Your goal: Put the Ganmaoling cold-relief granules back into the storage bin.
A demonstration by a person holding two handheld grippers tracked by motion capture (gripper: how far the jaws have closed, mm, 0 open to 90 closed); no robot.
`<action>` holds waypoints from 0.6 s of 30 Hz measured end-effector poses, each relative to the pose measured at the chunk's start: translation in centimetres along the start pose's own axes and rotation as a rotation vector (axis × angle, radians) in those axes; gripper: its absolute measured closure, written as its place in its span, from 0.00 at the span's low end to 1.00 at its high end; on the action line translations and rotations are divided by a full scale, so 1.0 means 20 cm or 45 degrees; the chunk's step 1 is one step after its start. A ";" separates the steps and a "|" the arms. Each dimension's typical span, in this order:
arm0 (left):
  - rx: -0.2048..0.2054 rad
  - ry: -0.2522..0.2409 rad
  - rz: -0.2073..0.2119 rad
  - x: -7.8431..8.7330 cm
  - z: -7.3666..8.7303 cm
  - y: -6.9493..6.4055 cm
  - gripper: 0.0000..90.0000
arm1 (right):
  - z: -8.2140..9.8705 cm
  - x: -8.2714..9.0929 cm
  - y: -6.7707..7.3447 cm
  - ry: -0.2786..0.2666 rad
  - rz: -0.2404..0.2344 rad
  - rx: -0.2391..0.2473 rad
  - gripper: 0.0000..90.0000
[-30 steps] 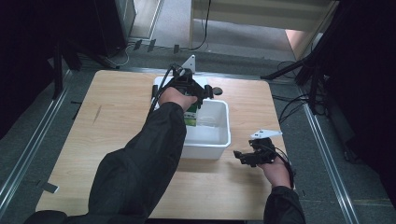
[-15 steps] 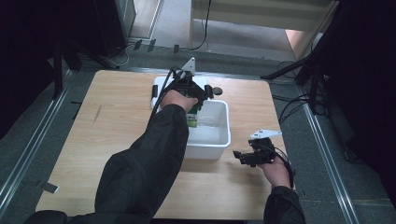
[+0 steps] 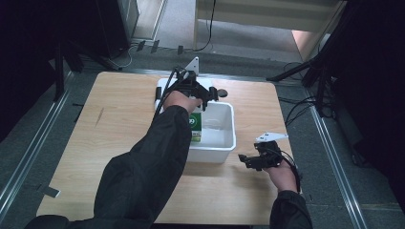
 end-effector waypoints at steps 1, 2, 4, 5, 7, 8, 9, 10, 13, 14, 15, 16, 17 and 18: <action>-0.009 0.008 0.005 0.01 0.00 0.00 0.03 | 0.00 0.00 0.00 0.000 -0.001 0.001 0.21; -0.017 0.008 0.006 0.02 0.00 0.00 0.03 | 0.00 0.00 0.00 0.001 -0.001 0.002 0.21; -0.037 0.014 0.012 0.04 0.01 0.00 0.03 | 0.00 0.00 0.00 0.003 -0.002 0.000 0.21; -0.053 0.018 0.006 0.06 0.01 0.00 0.03 | 0.00 0.00 0.00 0.003 -0.001 0.001 0.21; -0.064 0.004 0.004 0.08 0.01 0.00 0.03 | 0.00 0.00 0.00 0.005 -0.002 -0.002 0.21; -0.065 0.003 0.006 0.10 0.00 0.01 0.03 | 0.00 0.00 0.00 0.004 0.001 0.002 0.21; -0.068 0.001 0.007 0.11 0.00 0.01 0.03 | 0.00 0.00 0.00 0.005 0.001 -0.001 0.21; -0.066 -0.001 0.012 0.12 0.01 0.01 0.03 | 0.00 0.00 0.00 0.005 0.002 0.003 0.21; -0.089 -0.016 0.015 0.16 0.01 0.05 0.03 | 0.01 0.00 0.00 0.010 0.005 -0.004 0.21; -0.083 -0.026 0.026 0.16 0.01 0.06 0.03 | 0.01 0.00 0.00 0.006 0.008 0.000 0.21; -0.089 -0.031 0.026 0.17 0.01 0.08 0.03 | 0.01 0.00 0.00 0.006 0.008 -0.001 0.21; -0.095 -0.028 0.024 0.18 0.01 0.09 0.03 | 0.01 0.01 0.00 0.005 0.009 -0.006 0.21; -0.090 -0.033 0.019 0.18 0.02 0.11 0.03 | 0.01 0.01 0.00 0.005 0.010 -0.006 0.21; -0.103 -0.039 0.020 0.19 0.02 0.13 0.03 | 0.01 0.00 0.00 0.004 0.008 -0.003 0.21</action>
Point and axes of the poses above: each handheld gripper's, and its own axes: x roughly backward along the jaws, z roughly out of its underside, y roughly to its left, the point moved 3 cm from there along -x, roughly forward along the jaws, and after that the axes turned 12 degrees about -x, right-handed, at the moved point
